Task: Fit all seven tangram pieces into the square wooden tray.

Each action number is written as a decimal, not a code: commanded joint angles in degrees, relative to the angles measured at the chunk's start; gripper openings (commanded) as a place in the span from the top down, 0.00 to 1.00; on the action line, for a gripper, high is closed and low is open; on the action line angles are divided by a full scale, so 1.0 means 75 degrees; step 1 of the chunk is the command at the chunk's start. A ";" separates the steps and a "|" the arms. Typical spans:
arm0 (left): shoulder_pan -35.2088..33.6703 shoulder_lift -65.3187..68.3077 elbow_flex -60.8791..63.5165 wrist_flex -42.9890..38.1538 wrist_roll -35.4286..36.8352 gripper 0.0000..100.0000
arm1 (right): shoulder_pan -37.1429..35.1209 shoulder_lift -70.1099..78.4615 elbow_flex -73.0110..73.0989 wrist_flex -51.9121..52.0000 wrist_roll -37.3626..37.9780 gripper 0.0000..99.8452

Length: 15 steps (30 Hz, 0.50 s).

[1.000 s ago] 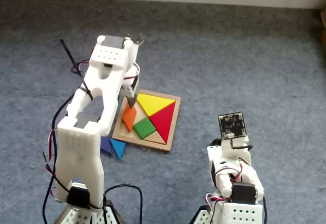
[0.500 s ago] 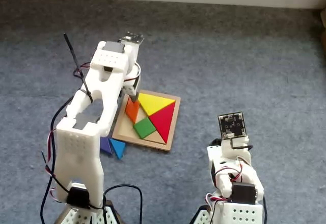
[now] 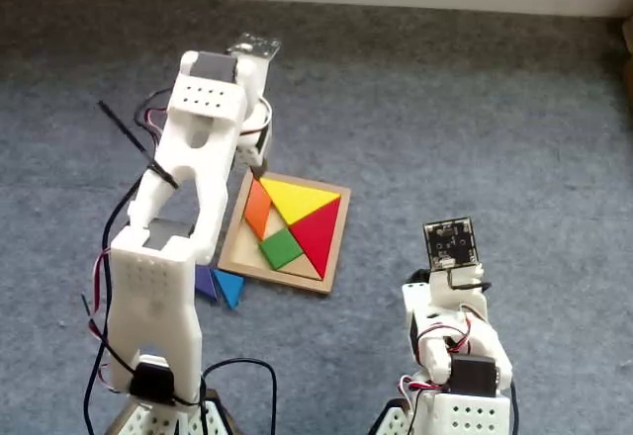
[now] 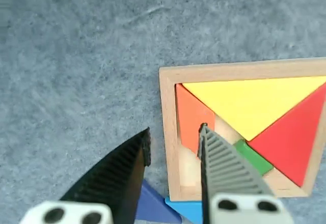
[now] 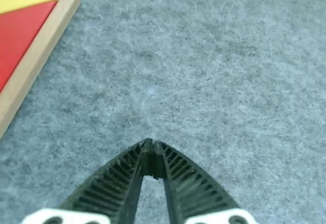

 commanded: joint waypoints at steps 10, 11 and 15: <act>-0.0006 -0.3077 0.3159 0.0164 -0.0574 0.83 | 0.0100 -0.0100 0.0709 0.0158 0.0094 0.99; -0.0006 -0.3335 0.3675 0.0000 -0.0598 0.83 | 0.0100 -0.0100 0.0709 0.0147 0.0094 0.99; -0.0006 -0.4237 0.5914 -0.1090 -0.0598 0.83 | 0.0100 -0.0100 0.0709 0.0147 0.0094 0.99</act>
